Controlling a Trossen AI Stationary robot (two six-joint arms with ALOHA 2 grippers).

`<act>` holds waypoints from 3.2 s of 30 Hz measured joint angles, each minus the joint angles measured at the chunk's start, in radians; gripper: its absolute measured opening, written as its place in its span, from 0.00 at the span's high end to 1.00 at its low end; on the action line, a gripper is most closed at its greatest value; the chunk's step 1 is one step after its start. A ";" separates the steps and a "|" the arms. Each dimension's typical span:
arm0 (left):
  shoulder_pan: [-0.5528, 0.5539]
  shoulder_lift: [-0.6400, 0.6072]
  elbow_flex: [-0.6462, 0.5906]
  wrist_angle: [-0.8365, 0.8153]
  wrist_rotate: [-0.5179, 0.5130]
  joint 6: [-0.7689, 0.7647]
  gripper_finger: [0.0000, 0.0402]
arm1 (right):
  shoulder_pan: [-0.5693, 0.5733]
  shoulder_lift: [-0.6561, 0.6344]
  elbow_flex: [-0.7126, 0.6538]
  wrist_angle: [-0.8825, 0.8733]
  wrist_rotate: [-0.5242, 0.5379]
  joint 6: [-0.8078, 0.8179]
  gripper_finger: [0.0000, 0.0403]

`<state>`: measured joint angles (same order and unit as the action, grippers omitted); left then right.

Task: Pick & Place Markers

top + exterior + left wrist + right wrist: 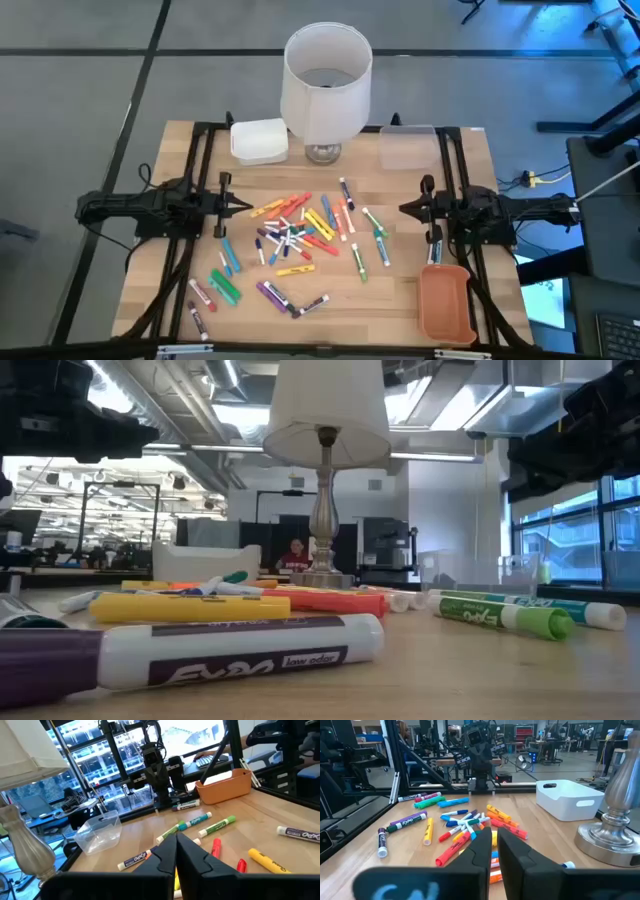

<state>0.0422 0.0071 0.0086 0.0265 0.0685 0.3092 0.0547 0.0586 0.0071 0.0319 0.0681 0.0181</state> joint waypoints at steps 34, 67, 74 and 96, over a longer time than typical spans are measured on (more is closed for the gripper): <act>0.000 0.000 0.000 0.000 0.000 0.000 0.99 | 0.000 0.000 0.000 0.000 0.000 0.000 0.92; 0.000 0.000 0.000 0.000 0.000 0.000 0.99 | 0.000 0.000 0.000 0.000 0.000 -0.062 0.92; 0.000 0.000 0.000 0.000 0.000 0.000 0.99 | 0.000 0.000 0.000 0.000 0.000 -0.072 0.92; 0.000 0.000 0.000 0.000 0.000 0.000 0.99 | 0.000 0.000 0.000 0.135 0.150 0.054 0.92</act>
<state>0.0420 0.0074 0.0086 0.0265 0.0685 0.3092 0.0544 0.0586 0.0071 0.1670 0.2177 0.0721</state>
